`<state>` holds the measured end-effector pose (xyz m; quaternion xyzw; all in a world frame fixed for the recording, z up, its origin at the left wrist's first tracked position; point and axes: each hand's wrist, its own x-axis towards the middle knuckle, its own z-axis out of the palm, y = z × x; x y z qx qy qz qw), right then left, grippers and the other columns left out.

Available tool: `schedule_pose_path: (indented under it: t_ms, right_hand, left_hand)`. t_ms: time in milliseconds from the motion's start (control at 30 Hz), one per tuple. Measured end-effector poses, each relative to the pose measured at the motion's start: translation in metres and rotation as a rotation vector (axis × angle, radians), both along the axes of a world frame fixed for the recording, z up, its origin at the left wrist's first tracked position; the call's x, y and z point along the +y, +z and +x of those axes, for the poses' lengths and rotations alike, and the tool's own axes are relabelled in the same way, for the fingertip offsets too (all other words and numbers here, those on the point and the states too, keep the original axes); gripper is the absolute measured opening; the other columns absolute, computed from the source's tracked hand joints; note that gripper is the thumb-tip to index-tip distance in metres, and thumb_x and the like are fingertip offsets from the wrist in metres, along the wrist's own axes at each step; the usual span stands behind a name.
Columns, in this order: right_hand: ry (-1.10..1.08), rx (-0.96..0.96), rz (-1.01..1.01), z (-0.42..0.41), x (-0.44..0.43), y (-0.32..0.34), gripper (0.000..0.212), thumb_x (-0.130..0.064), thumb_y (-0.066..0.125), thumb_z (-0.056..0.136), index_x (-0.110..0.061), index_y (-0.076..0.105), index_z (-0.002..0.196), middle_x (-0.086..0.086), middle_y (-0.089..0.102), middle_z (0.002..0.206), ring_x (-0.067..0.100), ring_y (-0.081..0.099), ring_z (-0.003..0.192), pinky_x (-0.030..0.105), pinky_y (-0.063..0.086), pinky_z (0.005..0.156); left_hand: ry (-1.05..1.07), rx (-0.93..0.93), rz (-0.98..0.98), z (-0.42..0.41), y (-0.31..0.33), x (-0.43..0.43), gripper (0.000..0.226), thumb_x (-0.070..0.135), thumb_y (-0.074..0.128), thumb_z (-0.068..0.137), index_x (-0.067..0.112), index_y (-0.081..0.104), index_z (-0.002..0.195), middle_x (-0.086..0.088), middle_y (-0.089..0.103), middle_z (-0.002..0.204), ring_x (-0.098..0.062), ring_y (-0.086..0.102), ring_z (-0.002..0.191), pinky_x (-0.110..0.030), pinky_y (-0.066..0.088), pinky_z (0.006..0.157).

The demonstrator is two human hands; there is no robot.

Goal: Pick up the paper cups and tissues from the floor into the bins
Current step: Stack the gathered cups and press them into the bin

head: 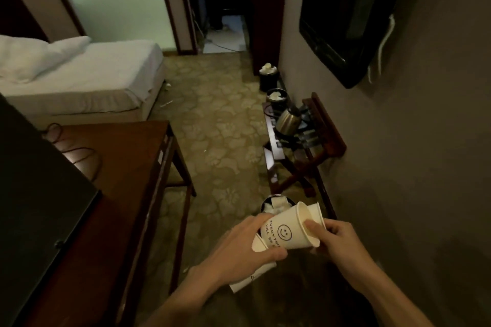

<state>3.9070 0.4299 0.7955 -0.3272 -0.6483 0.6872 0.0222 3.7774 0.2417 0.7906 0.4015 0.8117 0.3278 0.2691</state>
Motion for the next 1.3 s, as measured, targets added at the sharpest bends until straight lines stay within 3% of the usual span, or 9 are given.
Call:
schedule_pose_path:
  t_ms: [100,233,433,600,733,833,933,1067,1300]
  right_hand:
    - [0.073,0.042,-0.07,-0.063,0.029,0.012,0.034,-0.033,0.062,0.082,-0.008,0.071,0.104,0.006,0.076,0.095,0.019,0.074,0.089,0.025,0.059,0.066]
    - [0.139,0.054,-0.044,-0.14,0.05,0.013,0.035,-0.032,0.054,0.096,-0.005,0.07,0.111,0.009,0.076,0.096,0.025,0.073,0.09,0.036,0.06,0.081]
    - [0.108,0.054,-0.089,-0.256,0.072,0.008,0.047,-0.045,0.042,0.099,-0.008,0.066,0.113,0.018,0.075,0.09,0.028,0.072,0.08,0.029,0.059,0.068]
    - [0.021,0.094,-0.017,-0.368,0.088,0.011,0.048,-0.045,0.054,0.084,-0.011,0.062,0.117,0.015,0.074,0.09,0.022,0.071,0.072,0.032,0.058,0.065]
    - [-0.048,0.14,0.091,-0.443,0.094,0.016,0.049,-0.04,0.063,0.084,-0.03,0.048,0.13,0.001,0.067,0.111,0.017,0.072,0.087,0.027,0.058,0.065]
    - [-0.069,0.198,0.163,-0.496,0.109,0.017,0.059,-0.039,0.068,0.08,-0.049,0.044,0.132,-0.013,0.061,0.112,0.01,0.069,0.095,0.028,0.059,0.067]
    - [-0.045,0.135,0.253,-0.541,0.13,0.012,0.048,-0.049,0.063,0.076,-0.051,0.051,0.122,-0.007,0.062,0.115,0.015,0.068,0.094,0.028,0.06,0.069]
    - [0.005,0.032,0.401,-0.606,0.174,-0.007,0.041,-0.061,0.053,0.075,-0.052,0.052,0.115,-0.011,0.066,0.106,0.013,0.068,0.09,0.033,0.061,0.074]
    - [0.019,0.067,0.478,-0.75,0.275,-0.026,0.046,-0.068,0.051,0.074,-0.039,0.061,0.107,-0.007,0.07,0.078,0.001,0.069,0.069,0.026,0.058,0.057]
  left_hand:
    - [0.107,-0.061,0.054,-0.046,0.005,0.023,0.051,0.071,0.064,0.073,0.055,0.045,0.118,0.026,0.058,0.109,0.007,0.057,0.095,-0.028,0.054,0.081]
    - [0.238,-0.221,0.127,-0.103,0.002,0.042,0.04,0.067,0.067,0.074,0.049,0.057,0.108,0.027,0.066,0.104,0.007,0.063,0.091,-0.029,0.057,0.081]
    - [0.375,-0.474,0.256,-0.215,-0.014,0.075,0.045,0.06,0.066,0.076,0.024,0.069,0.101,0.0,0.075,0.095,-0.018,0.072,0.084,-0.04,0.06,0.075]
    - [0.384,-0.656,0.329,-0.343,-0.013,0.113,0.045,0.05,0.064,0.081,0.007,0.067,0.092,-0.006,0.072,0.076,-0.019,0.068,0.065,-0.028,0.052,0.055]
    - [0.271,-0.677,0.197,-0.433,-0.003,0.127,0.057,0.06,0.061,0.074,0.008,0.069,0.098,-0.006,0.074,0.08,-0.019,0.07,0.069,-0.028,0.054,0.059]
    - [0.178,-0.743,0.091,-0.512,0.009,0.141,0.061,0.064,0.065,0.079,0.009,0.07,0.105,-0.013,0.075,0.094,-0.024,0.071,0.08,-0.033,0.056,0.069]
    - [0.062,-0.712,-0.012,-0.58,0.015,0.16,0.062,0.067,0.063,0.08,0.014,0.068,0.112,-0.011,0.074,0.102,-0.026,0.071,0.087,-0.035,0.056,0.074]
    - [0.02,-0.667,-0.04,-0.65,0.009,0.205,0.064,0.071,0.064,0.073,0.021,0.066,0.113,0.0,0.075,0.094,-0.017,0.072,0.08,-0.027,0.056,0.067]
    - [0.239,-0.644,0.061,-0.757,0.006,0.292,0.051,0.057,0.061,0.083,0.031,0.053,0.125,0.007,0.072,0.098,-0.007,0.071,0.076,-0.027,0.059,0.068]
